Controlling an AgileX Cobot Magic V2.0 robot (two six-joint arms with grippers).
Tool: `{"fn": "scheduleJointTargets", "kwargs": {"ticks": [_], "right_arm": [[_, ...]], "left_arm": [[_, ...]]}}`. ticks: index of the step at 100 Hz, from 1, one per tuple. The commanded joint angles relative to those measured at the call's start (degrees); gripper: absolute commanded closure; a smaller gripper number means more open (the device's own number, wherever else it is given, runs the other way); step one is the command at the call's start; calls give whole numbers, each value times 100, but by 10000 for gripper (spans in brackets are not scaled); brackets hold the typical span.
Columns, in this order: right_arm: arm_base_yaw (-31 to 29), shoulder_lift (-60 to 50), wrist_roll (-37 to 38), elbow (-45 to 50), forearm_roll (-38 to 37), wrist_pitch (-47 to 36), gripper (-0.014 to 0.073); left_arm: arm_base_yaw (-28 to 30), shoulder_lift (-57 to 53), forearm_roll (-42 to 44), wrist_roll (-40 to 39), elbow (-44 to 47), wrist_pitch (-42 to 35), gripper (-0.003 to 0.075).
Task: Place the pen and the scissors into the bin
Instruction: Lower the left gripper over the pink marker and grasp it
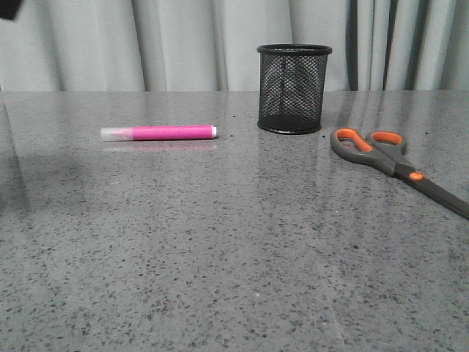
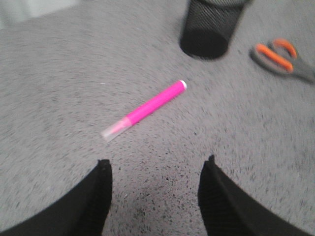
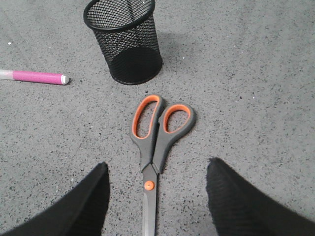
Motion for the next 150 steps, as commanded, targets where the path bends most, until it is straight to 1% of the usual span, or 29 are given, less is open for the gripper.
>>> {"fn": "scheduleJointTargets", "kwargs": {"ticks": [1, 11, 22, 29, 34, 53, 70, 90, 128, 135, 139, 144, 150], "right_arm": [[-33, 12, -105, -199, 51, -302, 202], [-33, 12, -105, -199, 51, -302, 202], [-33, 12, -105, -199, 51, -294, 202], [-33, 12, -105, -199, 51, -280, 202], [-33, 12, -105, -199, 51, -280, 202], [-33, 12, -118, -199, 51, -276, 202], [-33, 12, -150, -199, 51, -266, 202], [-33, 12, -150, -199, 51, -253, 202], [-33, 12, -150, -199, 51, -253, 202], [-33, 12, -150, -199, 51, -228, 202], [-33, 12, -150, -199, 51, -201, 202], [-33, 12, -150, -199, 51, -177, 202], [-33, 12, -150, -199, 51, -168, 202]], "left_arm": [[9, 524, -323, 820, -540, 308, 366], [-94, 1229, -330, 1543, -976, 586, 366], [-279, 1952, -345, 2412, -1471, 650, 366], [-396, 2346, -345, 2737, -1779, 650, 366], [-458, 2604, -345, 2829, -1999, 650, 366], [-643, 3454, -345, 2871, -2722, 832, 366], [-729, 3878, -345, 2871, -3095, 959, 366], [-725, 4116, -270, 2875, -3202, 915, 366], [-725, 4200, -61, 2875, -3202, 928, 367], [-725, 4200, -27, 2875, -3202, 928, 386], [-725, 4200, 14, 2875, -3202, 954, 413], [-725, 4200, 88, 2858, -3202, 979, 461], [-725, 4200, 201, 2817, -3202, 1019, 542]]}}
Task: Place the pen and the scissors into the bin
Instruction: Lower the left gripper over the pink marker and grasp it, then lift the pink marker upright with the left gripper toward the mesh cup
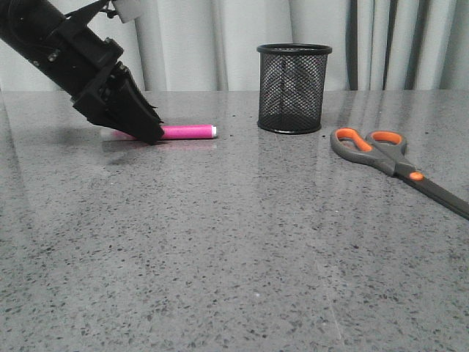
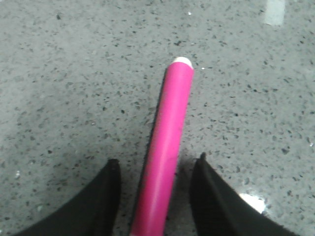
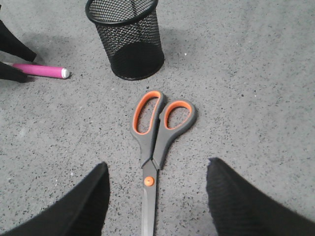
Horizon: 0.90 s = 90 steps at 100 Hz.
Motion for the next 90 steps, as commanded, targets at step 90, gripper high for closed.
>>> {"fn": "scheduleJointTargets", "kwargs": {"ticks": [90], "right_arm": [[-33, 12, -904, -199, 1517, -10, 202]], "left_arm": [[-44, -2877, 59, -2005, -874, 1106, 740]]}}
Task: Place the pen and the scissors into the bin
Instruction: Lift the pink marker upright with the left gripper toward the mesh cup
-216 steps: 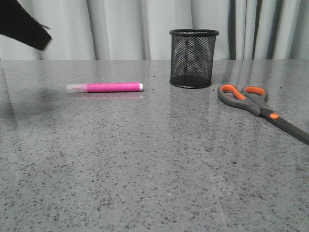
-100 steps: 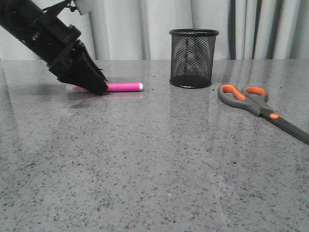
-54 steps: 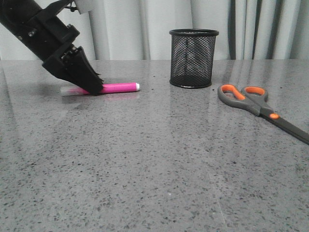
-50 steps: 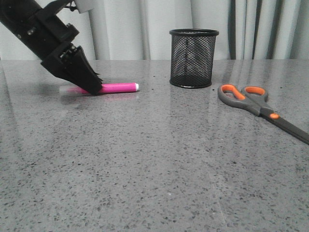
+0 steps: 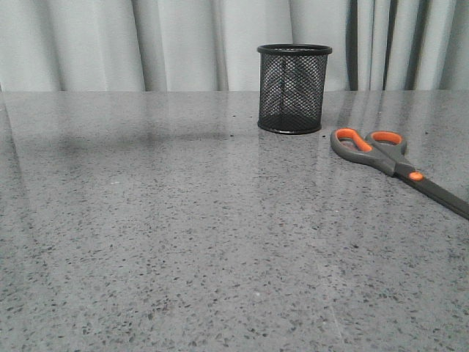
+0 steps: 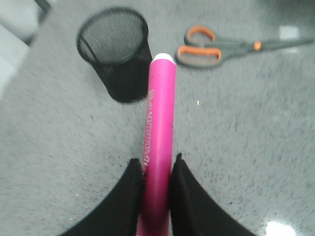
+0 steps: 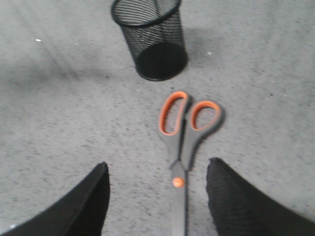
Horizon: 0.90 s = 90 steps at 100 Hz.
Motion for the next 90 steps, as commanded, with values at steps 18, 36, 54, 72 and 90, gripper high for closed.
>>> {"fn": "scheduleJointTargets", "kwargs": {"ticks": [18, 36, 54, 72, 90], "right_arm": [[-33, 12, -1047, -199, 1674, -134, 202], [-33, 12, -2053, -199, 3007, 130, 202], [-33, 12, -2185, -199, 3023, 313, 202], [-33, -22, -2287, -199, 2999, 398, 202], [-33, -34, -2301, -199, 2645, 618, 202]], "left_arm": [[-125, -902, -1540, -312, -175, -639, 739], [-740, -822, -1693, -312, -175, -1330, 739], [-1559, -374, -1806, -253, -175, -2666, 739], [-1998, 441, -3180, 515, -175, -3633, 739], [-2164, 1320, -5203, 1862, -175, -4560, 739]]}}
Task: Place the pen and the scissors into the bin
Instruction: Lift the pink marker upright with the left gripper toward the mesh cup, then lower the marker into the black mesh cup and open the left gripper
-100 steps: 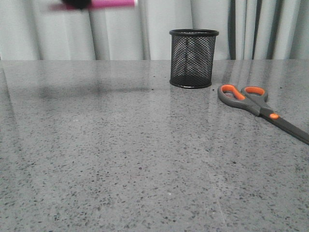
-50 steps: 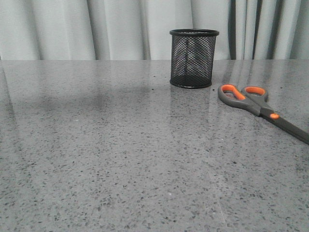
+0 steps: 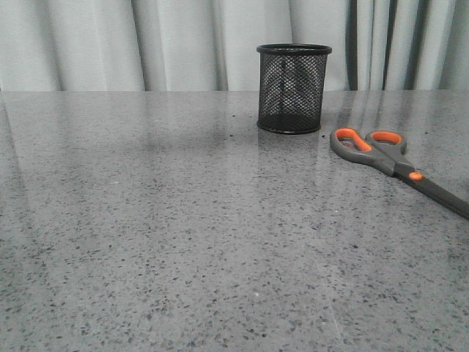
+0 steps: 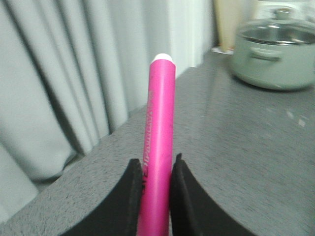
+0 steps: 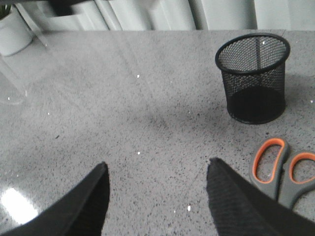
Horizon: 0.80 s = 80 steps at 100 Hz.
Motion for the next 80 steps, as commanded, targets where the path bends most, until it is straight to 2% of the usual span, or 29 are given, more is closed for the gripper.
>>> {"fn": "scheduleJointTargets", "kwargs": {"ticks": [1, 16, 80], "right_arm": [[-33, -34, -92, -195, -14, 73, 202], [-33, -34, -92, -195, -367, 163, 202], [-33, -34, -102, -195, -414, 130, 202]], "left_arm": [[-73, 158, -1400, 685, -162, -508, 739], [-73, 683, -2529, 1209, -307, -499, 739], [-86, 1377, -2528, 1210, -812, -426, 739]]}}
